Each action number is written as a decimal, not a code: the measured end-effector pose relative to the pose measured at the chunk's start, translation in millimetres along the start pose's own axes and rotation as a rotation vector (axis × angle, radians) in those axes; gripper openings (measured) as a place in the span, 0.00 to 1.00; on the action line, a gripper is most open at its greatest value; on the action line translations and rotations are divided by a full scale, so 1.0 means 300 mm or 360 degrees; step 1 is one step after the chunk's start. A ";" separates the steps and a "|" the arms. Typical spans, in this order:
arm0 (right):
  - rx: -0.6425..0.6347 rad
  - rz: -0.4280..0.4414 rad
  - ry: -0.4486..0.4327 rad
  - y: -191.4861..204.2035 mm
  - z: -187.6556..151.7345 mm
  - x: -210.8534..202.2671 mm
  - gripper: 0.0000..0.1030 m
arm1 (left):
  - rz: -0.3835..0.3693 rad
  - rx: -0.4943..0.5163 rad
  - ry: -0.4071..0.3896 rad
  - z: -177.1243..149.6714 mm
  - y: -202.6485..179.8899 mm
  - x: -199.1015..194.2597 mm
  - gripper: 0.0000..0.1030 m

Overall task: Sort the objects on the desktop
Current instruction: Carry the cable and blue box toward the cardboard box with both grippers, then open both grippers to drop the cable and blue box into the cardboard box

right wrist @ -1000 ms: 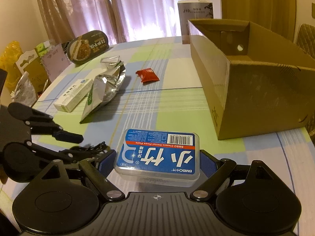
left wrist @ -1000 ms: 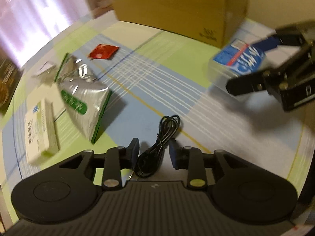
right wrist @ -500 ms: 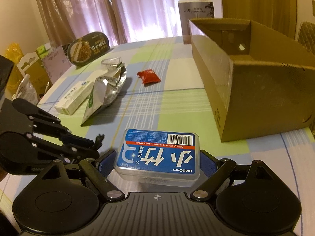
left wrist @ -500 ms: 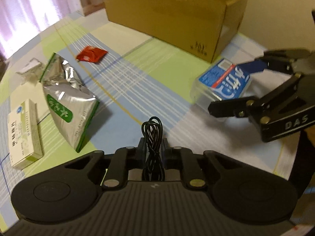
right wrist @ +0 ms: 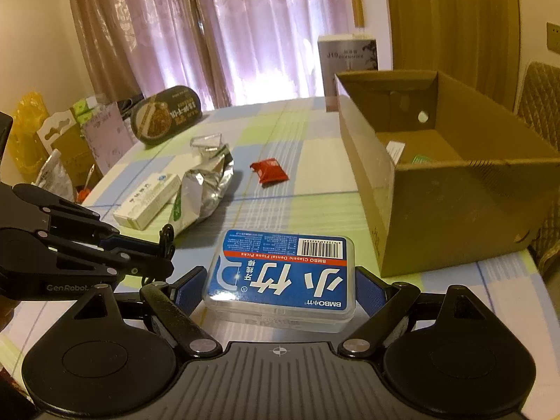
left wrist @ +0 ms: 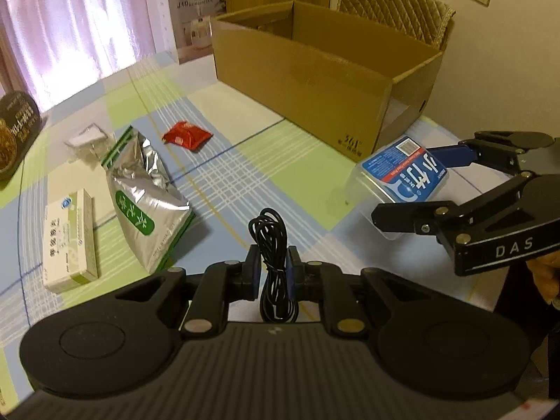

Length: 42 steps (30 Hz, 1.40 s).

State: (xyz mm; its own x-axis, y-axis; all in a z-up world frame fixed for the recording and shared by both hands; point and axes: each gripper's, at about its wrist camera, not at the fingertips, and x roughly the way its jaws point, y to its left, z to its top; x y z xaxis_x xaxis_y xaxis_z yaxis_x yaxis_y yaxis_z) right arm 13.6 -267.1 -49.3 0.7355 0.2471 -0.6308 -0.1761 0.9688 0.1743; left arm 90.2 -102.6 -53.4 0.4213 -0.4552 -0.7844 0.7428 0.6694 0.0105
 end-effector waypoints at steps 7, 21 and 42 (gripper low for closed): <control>-0.0017 -0.0022 -0.0098 -0.002 0.058 -0.058 0.83 | 0.0017 -0.0005 -0.0091 0.080 -0.029 -0.059 0.10; -0.0029 -0.0211 -0.0286 -0.230 0.264 -0.144 0.83 | -0.0089 0.0029 -0.0285 0.389 -0.168 -0.082 0.10; 0.0089 -0.0330 -0.0283 -0.571 0.388 -0.037 0.83 | -0.0203 -0.0087 -0.0286 0.702 -0.253 0.217 0.18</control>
State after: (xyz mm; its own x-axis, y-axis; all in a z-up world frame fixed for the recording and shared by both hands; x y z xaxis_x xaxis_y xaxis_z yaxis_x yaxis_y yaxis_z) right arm 111.7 -437.9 15.8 0.8564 0.0318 -0.5154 0.0232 0.9947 0.0998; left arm 170.8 -306.7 25.3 0.4152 -0.6322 -0.6541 0.7688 0.6283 -0.1192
